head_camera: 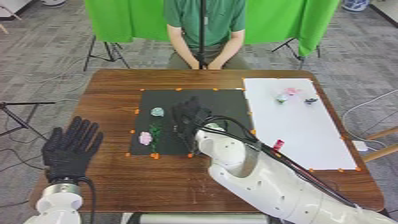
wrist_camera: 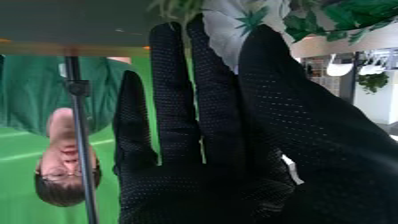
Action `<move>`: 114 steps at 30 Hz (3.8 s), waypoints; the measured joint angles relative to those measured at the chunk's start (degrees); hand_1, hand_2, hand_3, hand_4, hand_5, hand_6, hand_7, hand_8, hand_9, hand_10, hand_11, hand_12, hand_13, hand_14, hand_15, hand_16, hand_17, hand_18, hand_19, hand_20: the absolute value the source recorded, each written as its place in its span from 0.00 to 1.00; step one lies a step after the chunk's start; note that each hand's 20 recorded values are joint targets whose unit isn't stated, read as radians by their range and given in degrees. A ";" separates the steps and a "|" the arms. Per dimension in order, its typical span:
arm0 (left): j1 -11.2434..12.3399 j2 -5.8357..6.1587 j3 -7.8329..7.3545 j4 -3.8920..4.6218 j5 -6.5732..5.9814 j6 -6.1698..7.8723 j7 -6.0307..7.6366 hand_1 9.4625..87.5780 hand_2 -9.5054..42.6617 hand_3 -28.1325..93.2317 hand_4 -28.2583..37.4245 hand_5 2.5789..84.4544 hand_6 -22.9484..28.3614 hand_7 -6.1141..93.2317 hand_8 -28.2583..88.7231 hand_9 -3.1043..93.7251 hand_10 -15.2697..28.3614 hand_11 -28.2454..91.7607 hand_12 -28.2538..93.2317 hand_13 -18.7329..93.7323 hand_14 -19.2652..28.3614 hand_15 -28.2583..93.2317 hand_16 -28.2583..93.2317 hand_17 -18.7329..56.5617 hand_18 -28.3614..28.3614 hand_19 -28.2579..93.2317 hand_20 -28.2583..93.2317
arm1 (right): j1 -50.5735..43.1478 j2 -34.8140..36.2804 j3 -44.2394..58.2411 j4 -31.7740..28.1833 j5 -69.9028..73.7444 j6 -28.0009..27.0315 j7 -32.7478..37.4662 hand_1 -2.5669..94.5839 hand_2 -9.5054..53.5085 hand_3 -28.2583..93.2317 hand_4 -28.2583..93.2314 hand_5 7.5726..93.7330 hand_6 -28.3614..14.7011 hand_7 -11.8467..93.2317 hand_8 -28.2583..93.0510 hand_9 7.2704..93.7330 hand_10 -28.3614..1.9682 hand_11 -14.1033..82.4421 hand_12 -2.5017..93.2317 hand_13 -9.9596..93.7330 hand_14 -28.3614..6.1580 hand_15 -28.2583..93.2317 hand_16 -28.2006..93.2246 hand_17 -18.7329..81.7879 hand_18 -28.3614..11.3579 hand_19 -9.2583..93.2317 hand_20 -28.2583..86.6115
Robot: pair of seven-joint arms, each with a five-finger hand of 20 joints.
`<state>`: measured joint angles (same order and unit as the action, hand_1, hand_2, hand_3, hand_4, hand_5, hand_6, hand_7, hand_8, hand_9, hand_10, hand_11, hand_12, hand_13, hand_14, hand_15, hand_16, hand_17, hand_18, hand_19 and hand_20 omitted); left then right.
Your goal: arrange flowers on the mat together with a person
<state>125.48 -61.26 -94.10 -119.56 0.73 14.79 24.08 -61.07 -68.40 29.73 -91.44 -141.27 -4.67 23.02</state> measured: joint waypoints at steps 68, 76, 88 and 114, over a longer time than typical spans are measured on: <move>3.25 -1.63 -3.40 -1.80 -1.03 -0.38 1.64 0.24 0.42 0.87 0.00 0.57 0.61 0.22 0.15 0.49 0.66 0.42 0.30 0.46 0.72 0.49 0.17 0.16 0.78 0.56 0.33 | -53.27 9.44 70.35 -31.09 87.92 4.81 -10.90 0.33 0.17 0.89 0.02 0.46 0.57 0.28 0.13 0.45 0.48 0.23 0.19 0.47 0.35 0.33 0.43 0.27 0.23 0.44 0.34; 3.28 -1.70 -3.42 -1.84 -1.03 -0.37 1.62 0.24 0.42 0.87 0.00 0.56 0.61 0.22 0.15 0.49 0.66 0.42 0.30 0.46 0.73 0.49 0.17 0.16 0.78 0.56 0.33 | -53.39 8.94 70.43 -31.13 88.18 4.73 -10.90 0.34 0.17 0.88 0.02 0.46 0.57 0.28 0.13 0.45 0.48 0.23 0.19 0.47 0.35 0.33 0.43 0.27 0.23 0.44 0.35; 3.39 -1.74 -3.90 -2.09 -1.03 -0.35 1.62 0.24 0.42 0.87 0.00 0.57 0.61 0.22 0.15 0.49 0.66 0.42 0.30 0.46 0.73 0.50 0.17 0.16 0.78 0.56 0.33 | -53.49 8.39 70.49 -31.42 88.37 4.85 -10.60 0.33 0.17 0.88 0.02 0.47 0.57 0.28 0.13 0.45 0.48 0.23 0.18 0.47 0.36 0.33 0.43 0.27 0.23 0.44 0.35; 3.53 -1.69 -4.36 -2.15 -1.24 -0.36 1.92 0.24 0.43 0.87 0.00 0.58 0.61 0.22 0.15 0.49 0.66 0.42 0.30 0.46 0.73 0.50 0.17 0.16 0.78 0.56 0.32 | -53.70 8.12 70.51 -31.51 88.91 4.96 -10.05 0.33 0.16 0.88 0.02 0.47 0.58 0.28 0.13 0.45 0.49 0.23 0.18 0.48 0.35 0.33 0.43 0.27 0.23 0.44 0.35</move>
<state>129.02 -62.95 -98.46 -121.71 -0.51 14.43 26.00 -114.77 -60.27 100.23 -122.95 -52.36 0.29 12.97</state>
